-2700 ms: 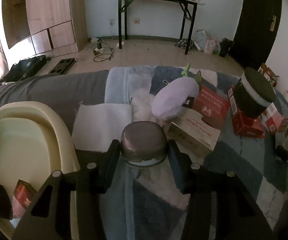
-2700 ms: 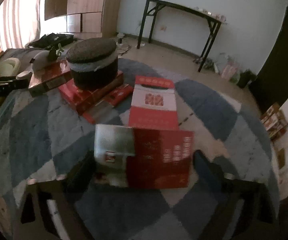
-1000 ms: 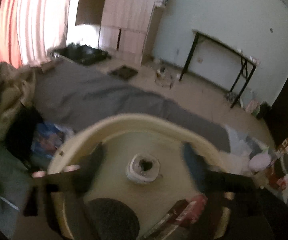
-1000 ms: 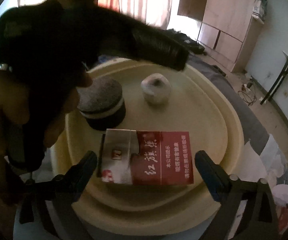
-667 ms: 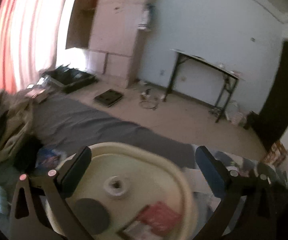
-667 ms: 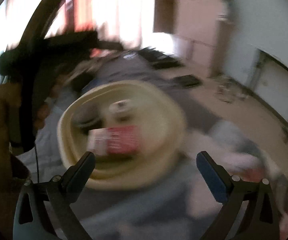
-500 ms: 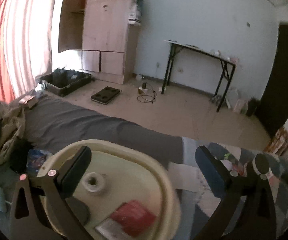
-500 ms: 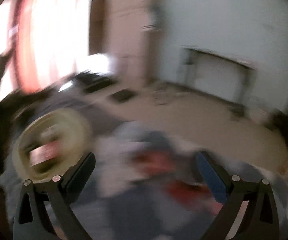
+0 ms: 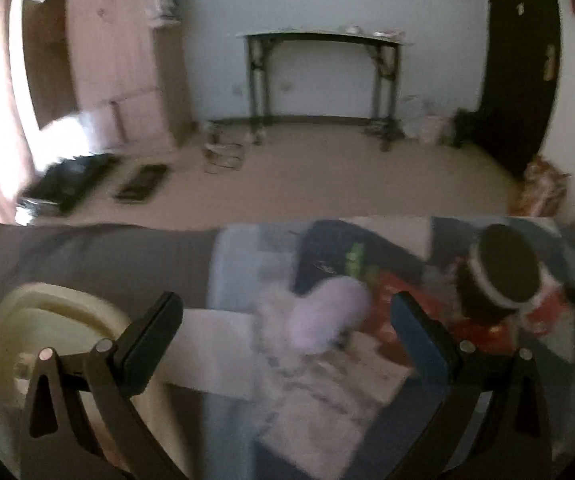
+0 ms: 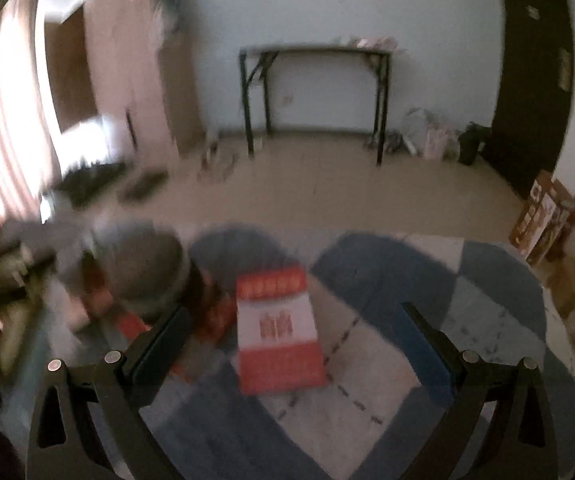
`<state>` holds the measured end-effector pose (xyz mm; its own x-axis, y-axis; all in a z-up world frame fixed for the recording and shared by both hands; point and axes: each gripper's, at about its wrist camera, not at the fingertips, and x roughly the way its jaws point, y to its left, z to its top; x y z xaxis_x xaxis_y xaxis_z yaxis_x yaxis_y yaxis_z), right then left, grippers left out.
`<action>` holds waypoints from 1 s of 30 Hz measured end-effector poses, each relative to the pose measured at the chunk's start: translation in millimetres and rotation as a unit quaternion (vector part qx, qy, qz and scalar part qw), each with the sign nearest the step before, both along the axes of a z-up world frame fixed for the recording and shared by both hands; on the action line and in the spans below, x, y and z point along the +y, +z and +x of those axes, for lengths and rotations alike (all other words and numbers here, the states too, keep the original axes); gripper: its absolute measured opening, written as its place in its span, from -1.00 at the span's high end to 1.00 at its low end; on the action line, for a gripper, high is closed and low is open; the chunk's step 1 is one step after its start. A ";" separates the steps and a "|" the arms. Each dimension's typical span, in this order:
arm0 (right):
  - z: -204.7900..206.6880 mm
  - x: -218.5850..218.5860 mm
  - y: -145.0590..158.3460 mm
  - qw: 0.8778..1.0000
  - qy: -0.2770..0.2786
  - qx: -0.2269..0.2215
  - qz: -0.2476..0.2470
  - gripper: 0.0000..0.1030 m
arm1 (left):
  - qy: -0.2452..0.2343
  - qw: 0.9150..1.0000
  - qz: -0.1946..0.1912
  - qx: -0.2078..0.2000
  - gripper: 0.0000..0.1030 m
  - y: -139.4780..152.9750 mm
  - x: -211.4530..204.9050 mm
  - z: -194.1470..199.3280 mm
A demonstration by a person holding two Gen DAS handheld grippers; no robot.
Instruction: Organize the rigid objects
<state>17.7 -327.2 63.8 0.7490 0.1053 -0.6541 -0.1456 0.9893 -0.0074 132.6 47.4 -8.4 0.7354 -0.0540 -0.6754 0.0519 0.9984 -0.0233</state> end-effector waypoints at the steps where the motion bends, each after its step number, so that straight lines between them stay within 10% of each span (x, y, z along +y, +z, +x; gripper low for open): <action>1: 3.8 4.8 -6.9 1.000 0.008 0.010 -0.014 -0.99 | -0.008 1.000 -0.019 0.006 -1.00 -2.6 3.0 1.7; 13: 37.6 11.6 -36.2 0.998 0.023 0.057 -0.026 -0.98 | -0.027 0.997 -0.053 0.040 -0.96 -23.3 -4.3 14.1; 21: 55.2 8.0 -53.2 0.998 0.024 0.056 -0.003 -0.63 | -0.029 0.997 -0.065 0.030 0.06 -29.2 -7.9 25.4; 26: 55.0 -4.2 -56.0 0.998 0.032 0.048 0.015 -0.09 | -0.025 0.998 -0.060 0.027 0.22 -29.6 -4.3 25.9; 30: 51.5 -7.2 -58.2 0.998 0.036 0.044 0.016 -0.08 | -0.016 0.998 -0.063 0.008 0.25 -16.7 6.6 17.7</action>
<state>69.2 -334.4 5.7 0.6785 0.1790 -0.7125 -0.2152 0.9757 0.0402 150.2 54.0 -25.1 0.7207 -0.1625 -0.6739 0.0817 0.9853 -0.1502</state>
